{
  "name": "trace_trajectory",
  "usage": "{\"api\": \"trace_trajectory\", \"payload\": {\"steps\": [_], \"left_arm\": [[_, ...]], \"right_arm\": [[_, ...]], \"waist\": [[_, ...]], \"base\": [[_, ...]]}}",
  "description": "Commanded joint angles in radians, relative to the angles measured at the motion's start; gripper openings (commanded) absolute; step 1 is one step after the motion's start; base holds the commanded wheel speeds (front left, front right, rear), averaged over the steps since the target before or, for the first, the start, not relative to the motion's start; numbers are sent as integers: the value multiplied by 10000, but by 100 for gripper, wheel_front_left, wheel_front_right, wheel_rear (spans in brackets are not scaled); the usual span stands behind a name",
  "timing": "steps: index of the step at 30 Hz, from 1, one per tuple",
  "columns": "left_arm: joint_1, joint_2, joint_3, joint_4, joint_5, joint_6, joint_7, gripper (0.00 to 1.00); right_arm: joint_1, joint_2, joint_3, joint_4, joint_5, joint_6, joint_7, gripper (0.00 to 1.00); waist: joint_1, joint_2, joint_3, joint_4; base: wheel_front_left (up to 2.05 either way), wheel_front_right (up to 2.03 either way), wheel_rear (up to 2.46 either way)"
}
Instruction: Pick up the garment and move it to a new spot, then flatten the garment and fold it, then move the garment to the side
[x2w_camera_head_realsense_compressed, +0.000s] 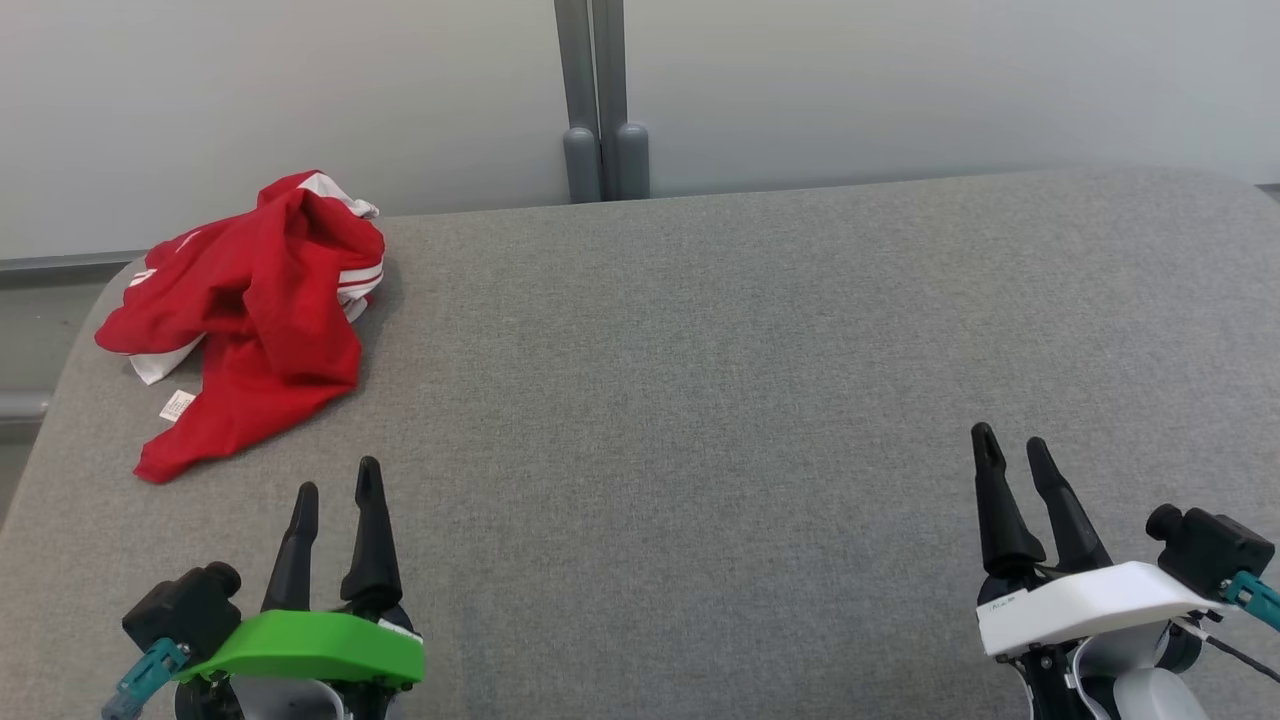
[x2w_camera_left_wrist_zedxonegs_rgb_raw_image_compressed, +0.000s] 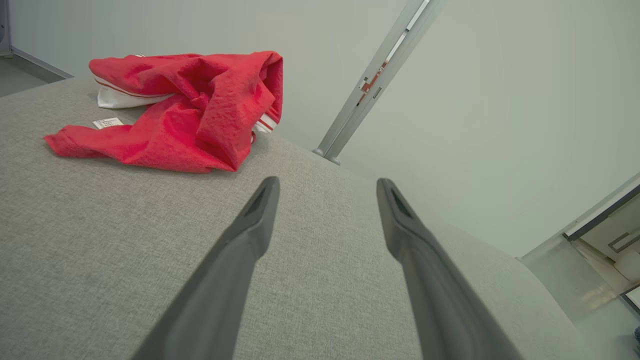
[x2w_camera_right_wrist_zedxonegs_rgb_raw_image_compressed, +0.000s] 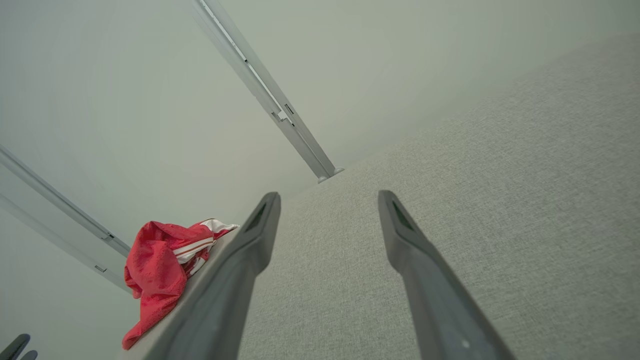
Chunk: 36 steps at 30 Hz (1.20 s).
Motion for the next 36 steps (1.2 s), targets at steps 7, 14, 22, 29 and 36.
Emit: {"api": "trace_trajectory", "payload": {"steps": [7, 14, 22, 29, 36], "left_arm": [[153, 80, -148, 129, 1046, 203, -250, 100], [241, 87, -200, 220, 1707, 289, -423, 100], [328, 94, -210, 267, 2416, 312, -599, 100], [399, 99, -272, 415, 2792, 247, -756, 100], [439, 101, -307, 471, 2946, 279, -907, 100]], "right_arm": [[131, -61, 181, -212, -1199, 5, -263, 100], [174, -66, 309, -235, -2075, 6, -437, 100], [220, -71, 355, -293, -2883, 6, -620, 100], [272, -76, 400, -344, -3547, 7, -770, 100], [337, -79, 425, -374, -4101, 8, -924, 100]], "waist": [[0, 0, -37, -9], [0, 0, -45, -20], [0, 0, -46, -22], [0, 0, -59, -39], [0, 0, -57, -44]], "base": [[0, 0, 0], [0, 0, 0], [0, 0, 0], [0, 0, 0], [0, 0, 0]]}}
